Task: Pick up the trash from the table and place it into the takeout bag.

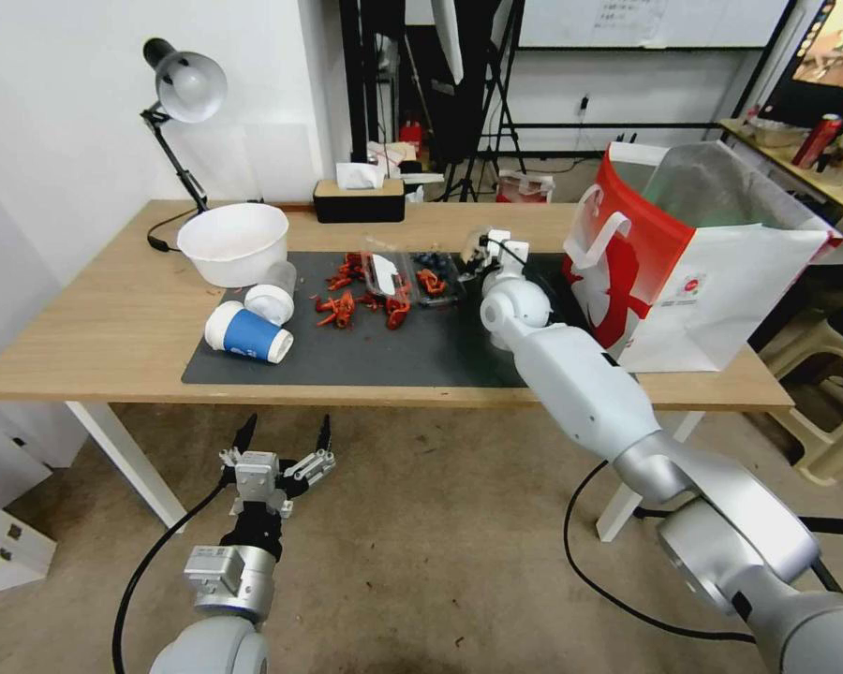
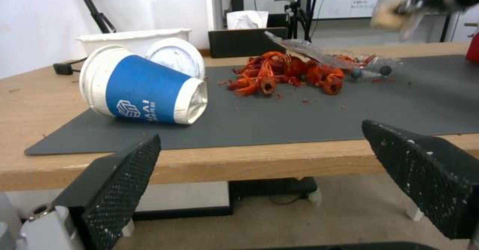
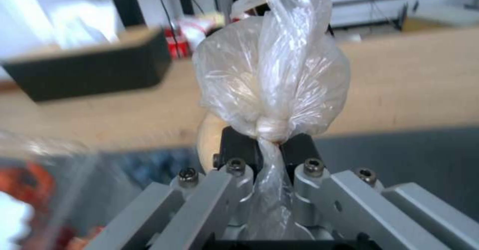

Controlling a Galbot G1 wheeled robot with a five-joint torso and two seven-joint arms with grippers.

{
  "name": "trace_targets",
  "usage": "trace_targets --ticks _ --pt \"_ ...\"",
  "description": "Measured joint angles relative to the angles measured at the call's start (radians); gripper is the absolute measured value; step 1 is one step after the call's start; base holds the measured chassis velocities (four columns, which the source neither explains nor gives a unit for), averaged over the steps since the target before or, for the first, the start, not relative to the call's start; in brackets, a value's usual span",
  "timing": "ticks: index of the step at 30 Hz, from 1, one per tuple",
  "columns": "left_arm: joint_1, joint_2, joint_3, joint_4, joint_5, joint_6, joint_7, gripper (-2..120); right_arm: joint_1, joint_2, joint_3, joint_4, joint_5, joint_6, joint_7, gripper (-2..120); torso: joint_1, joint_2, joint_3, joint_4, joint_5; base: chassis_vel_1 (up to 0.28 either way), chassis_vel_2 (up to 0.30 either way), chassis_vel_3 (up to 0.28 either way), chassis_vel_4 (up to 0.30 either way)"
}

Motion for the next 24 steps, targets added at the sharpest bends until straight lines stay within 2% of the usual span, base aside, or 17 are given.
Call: trace_targets --ticks 7,13,15,16,19,24 --pt "0.002 0.000 0.002 0.000 0.003 -0.004 0.000 100 -0.030 -0.082 0.047 0.226 0.009 0.047 -0.080 3 0.000 0.000 0.000 0.0000 0.0000 0.000 0.000 0.000 0.000" --pt "0.005 0.000 0.003 0.000 0.005 -0.005 0.000 100 -0.028 -0.117 0.104 0.365 -0.025 0.000 -0.064 3 0.000 0.000 0.000 0.0002 0.0000 0.000 0.000 0.000 0.000" --pt "0.005 0.000 0.004 -0.001 0.006 -0.005 0.000 100 -0.022 -0.131 0.141 0.420 -0.075 -0.066 -0.031 3 0.000 0.000 0.000 0.0001 0.0000 0.000 0.000 0.000 0.000" --pt "0.005 0.000 0.004 -0.001 0.006 -0.005 0.000 100 -0.022 -0.131 0.141 0.420 -0.075 -0.066 -0.031 3 0.000 0.000 0.000 0.0001 0.0000 0.000 0.000 0.000 0.000" --pt "0.006 0.000 0.004 -0.003 0.008 -0.006 0.000 100 -0.015 -0.158 0.211 0.497 -0.120 -0.197 0.042 3 0.000 0.000 0.000 0.0000 0.0000 0.000 0.000 0.000 0.000" --pt "0.005 0.000 0.009 -0.003 0.012 -0.006 0.000 100 -0.023 -0.188 0.264 0.527 -0.170 -0.284 0.072 3 0.000 0.000 0.000 0.0001 0.0000 0.000 0.000 0.000 0.000"
